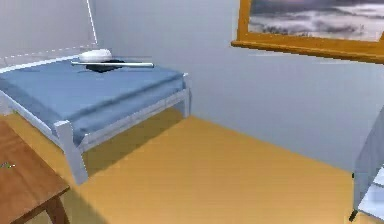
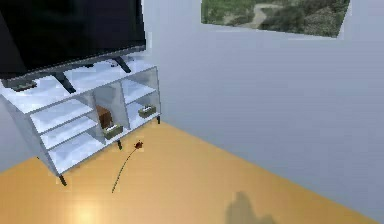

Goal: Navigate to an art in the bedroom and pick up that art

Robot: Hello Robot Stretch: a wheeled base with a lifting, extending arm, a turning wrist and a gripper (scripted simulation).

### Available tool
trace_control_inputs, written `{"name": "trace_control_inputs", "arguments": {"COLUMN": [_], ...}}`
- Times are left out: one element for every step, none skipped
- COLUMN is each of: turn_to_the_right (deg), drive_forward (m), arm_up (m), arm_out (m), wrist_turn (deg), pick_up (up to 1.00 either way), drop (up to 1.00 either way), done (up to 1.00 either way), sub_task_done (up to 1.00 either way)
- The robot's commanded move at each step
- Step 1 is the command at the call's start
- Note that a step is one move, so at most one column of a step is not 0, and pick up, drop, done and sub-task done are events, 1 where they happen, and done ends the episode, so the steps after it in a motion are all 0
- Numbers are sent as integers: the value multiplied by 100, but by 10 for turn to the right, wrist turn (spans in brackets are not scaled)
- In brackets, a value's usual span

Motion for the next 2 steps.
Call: {"name": "trace_control_inputs", "arguments": {"turn_to_the_right": [-30,0], "drive_forward": [0,10], "arm_up": [0,0], "arm_out": [0,0], "wrist_turn": [0,0], "pick_up": [0,0], "drop": [0,0], "done": [0,0], "sub_task_done": [0,0]}}
